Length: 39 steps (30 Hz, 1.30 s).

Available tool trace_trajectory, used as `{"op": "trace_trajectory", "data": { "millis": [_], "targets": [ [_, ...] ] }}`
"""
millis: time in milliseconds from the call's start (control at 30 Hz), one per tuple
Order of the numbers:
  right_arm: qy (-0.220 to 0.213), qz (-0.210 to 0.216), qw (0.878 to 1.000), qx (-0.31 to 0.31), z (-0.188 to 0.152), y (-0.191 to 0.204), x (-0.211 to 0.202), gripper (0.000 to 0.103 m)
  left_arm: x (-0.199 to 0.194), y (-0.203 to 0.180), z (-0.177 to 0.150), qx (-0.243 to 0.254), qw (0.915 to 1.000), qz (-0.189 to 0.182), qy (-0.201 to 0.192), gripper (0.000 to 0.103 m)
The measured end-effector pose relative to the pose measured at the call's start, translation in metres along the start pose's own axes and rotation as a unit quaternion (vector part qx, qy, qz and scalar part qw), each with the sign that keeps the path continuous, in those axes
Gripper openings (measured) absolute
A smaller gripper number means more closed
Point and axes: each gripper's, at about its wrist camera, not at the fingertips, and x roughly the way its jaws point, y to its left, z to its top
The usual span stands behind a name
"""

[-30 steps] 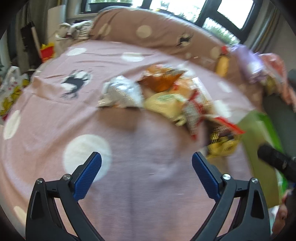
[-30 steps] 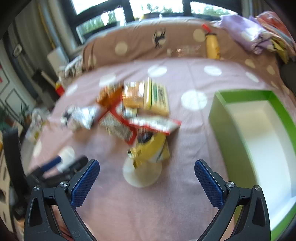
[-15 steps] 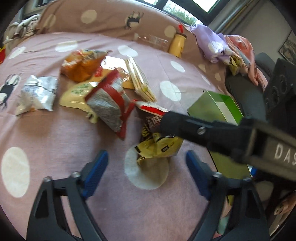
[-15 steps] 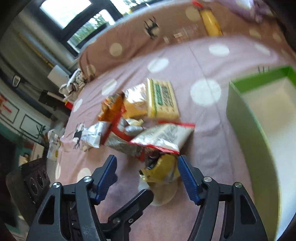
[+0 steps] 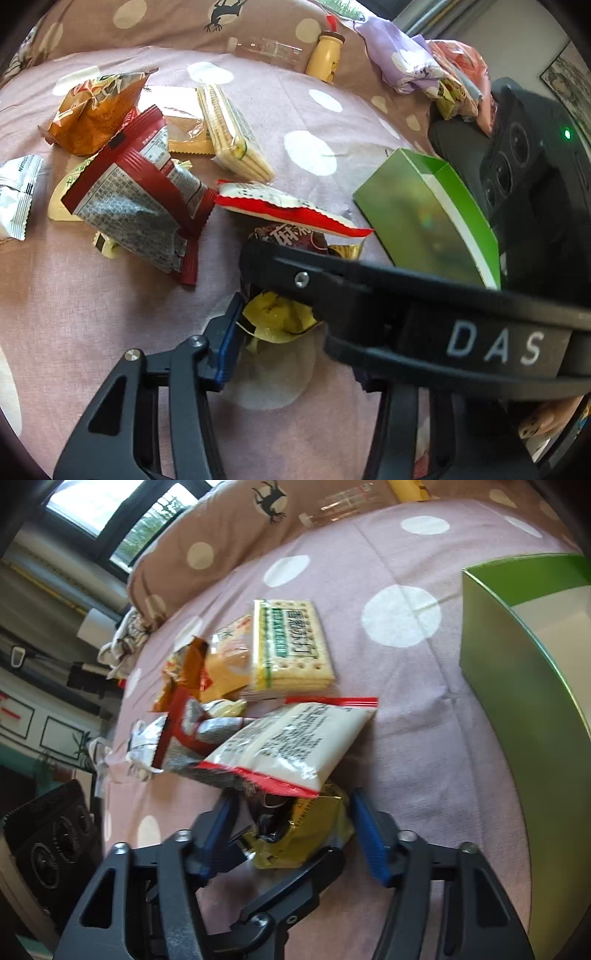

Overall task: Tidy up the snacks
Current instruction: 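Carry the yellow-and-black bag into the green box and release it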

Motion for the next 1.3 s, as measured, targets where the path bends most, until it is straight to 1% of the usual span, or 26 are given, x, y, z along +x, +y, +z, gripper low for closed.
{"op": "trace_trajectory", "data": {
  "millis": [100,167,333,567,700,800,933,1100,1300],
  "targets": [
    [-0.012,-0.004,1.000,-0.016,-0.006,0.006,-0.007,0.053,-0.011,-0.011,0.001,0.008,0.9998,0.008,-0.016,0.044],
    [-0.028,-0.001,0.999,-0.024,-0.011,0.010,-0.018,0.053,-0.023,-0.020,0.002,0.017,0.9993,0.012,-0.031,0.044],
    [-0.071,0.018,0.996,-0.051,-0.018,0.027,-0.049,0.053,-0.053,-0.039,-0.003,0.041,0.9955,0.028,-0.080,0.044],
    [-0.121,0.052,0.988,-0.078,-0.022,0.042,-0.084,0.053,-0.080,-0.064,-0.001,0.080,0.9877,0.060,-0.121,0.044],
    [-0.148,0.065,0.984,-0.076,-0.026,0.042,-0.102,0.053,-0.086,-0.080,0.000,0.100,0.9838,0.068,-0.133,0.044],
    [-0.163,0.064,0.981,-0.078,-0.029,0.042,-0.112,0.053,-0.089,-0.086,0.000,0.115,0.9812,0.064,-0.141,0.044],
    [-0.178,0.060,0.979,-0.075,-0.028,0.038,-0.122,0.053,-0.086,-0.094,0.001,0.123,0.9797,0.057,-0.148,0.044],
    [-0.193,0.057,0.978,-0.057,-0.027,0.022,-0.133,0.053,-0.077,-0.110,0.002,0.145,0.9777,0.051,-0.143,0.044],
    [-0.220,0.041,0.974,-0.029,-0.030,0.000,-0.152,0.053,-0.060,-0.133,0.007,0.180,0.9745,0.027,-0.131,0.044]
  ]
}}
